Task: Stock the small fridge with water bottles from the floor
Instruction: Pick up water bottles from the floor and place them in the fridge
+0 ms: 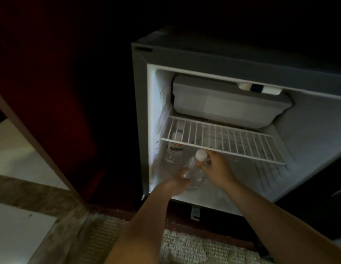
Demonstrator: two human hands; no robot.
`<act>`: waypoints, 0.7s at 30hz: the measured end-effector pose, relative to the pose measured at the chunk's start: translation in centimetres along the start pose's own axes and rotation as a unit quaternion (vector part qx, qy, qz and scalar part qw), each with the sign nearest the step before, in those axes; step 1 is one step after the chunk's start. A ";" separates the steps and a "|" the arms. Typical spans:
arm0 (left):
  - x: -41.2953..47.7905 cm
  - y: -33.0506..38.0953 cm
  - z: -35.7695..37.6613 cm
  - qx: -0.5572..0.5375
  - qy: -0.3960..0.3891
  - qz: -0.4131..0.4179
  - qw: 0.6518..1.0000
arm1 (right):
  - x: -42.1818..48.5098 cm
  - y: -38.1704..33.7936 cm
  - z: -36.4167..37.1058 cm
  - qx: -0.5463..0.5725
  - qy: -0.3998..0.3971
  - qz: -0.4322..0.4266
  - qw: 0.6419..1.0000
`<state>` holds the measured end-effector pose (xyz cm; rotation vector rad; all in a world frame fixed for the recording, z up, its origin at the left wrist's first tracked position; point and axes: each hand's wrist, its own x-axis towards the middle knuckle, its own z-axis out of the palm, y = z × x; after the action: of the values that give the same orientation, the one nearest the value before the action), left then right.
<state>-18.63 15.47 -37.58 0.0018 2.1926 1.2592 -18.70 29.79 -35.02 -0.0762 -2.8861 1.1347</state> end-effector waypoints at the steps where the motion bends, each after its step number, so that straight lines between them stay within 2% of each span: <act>1: 0.1 -0.1 0.1 -0.024 -0.003 -0.006 1.000 | -0.1 0.1 0.2 0.013 -0.005 0.005 1.000; 3: 0.2 -0.2 0.6 -0.128 -0.007 -0.010 0.992 | -0.4 0.4 0.5 0.036 -0.023 0.009 0.999; 6: 0.4 0.2 1.2 -0.284 0.002 -0.033 0.958 | -0.4 0.8 0.6 0.071 -0.026 0.022 0.997; 10: 1.3 0.6 2.2 -0.392 0.030 -0.055 0.918 | 0.5 1.2 0.9 0.095 -0.004 0.053 0.994; 18: 3.3 1.4 4.0 -0.440 0.072 -0.055 0.894 | 2.5 2.0 1.2 0.137 0.016 0.063 0.988; 21: 3.9 1.7 4.5 -0.445 0.110 -0.046 0.888 | 4.0 2.5 1.5 0.117 0.022 0.073 0.990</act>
<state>-20.06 21.07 -39.79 -0.6259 1.5540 2.1686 -22.66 30.81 -37.71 -0.3056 -2.7235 1.4673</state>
